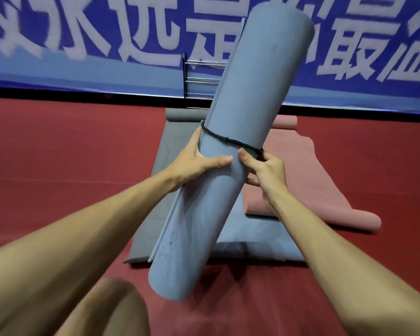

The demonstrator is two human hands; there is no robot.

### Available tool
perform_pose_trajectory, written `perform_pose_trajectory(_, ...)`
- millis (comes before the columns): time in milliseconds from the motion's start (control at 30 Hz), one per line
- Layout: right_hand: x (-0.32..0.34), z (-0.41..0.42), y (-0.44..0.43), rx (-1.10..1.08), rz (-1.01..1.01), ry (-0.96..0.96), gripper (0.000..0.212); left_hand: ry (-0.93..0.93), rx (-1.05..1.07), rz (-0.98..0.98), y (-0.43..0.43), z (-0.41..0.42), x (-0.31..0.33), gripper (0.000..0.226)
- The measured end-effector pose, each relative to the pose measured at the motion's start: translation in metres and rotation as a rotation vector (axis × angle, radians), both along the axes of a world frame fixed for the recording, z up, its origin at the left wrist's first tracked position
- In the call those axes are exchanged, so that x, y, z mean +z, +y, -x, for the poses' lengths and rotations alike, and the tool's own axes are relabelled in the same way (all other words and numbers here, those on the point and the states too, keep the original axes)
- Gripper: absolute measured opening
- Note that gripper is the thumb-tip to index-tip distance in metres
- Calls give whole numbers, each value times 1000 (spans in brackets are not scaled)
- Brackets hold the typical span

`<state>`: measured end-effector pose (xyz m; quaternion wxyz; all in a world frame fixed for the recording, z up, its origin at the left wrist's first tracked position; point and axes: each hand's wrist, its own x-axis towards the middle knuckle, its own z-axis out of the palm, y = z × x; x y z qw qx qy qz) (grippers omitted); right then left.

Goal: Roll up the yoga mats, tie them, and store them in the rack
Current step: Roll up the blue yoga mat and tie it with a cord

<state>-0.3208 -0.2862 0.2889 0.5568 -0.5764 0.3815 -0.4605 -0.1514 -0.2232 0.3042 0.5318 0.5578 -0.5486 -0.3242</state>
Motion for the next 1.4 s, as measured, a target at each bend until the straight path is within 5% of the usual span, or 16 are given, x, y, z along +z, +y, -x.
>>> perform_pose_trajectory(100, 9, -51, 17, 94, -29, 33, 40, -46, 69, -35, 23, -48, 14, 93)
perform_pose_trajectory(267, 10, -156, 52, 209, -104, 151, 67, -118, 474, -131, 70, -133, 4, 101)
perform_pose_trajectory(567, -102, -292, 120, 393, -391, 415, 50, -154, 792, -530, 162, -230, -106, 100)
perform_pose_trajectory(700, -165, -313, 153, 452, -455, 539, 25, -141, 851, -701, 204, -255, -169, 111)
perform_pose_trajectory(1133, -277, -302, 188, 747, -72, 1123, 13, -90, 892, -1096, 257, -252, -333, 105)
perform_pose_trajectory(1233, -278, -296, 181, 795, -27, 1196, 35, -163, 891, -1157, 247, -242, -340, 102)
perform_pose_trajectory(1400, -251, -293, 156, 827, 65, 1263, 12, -306, 859, -1053, 219, -235, -308, 80)
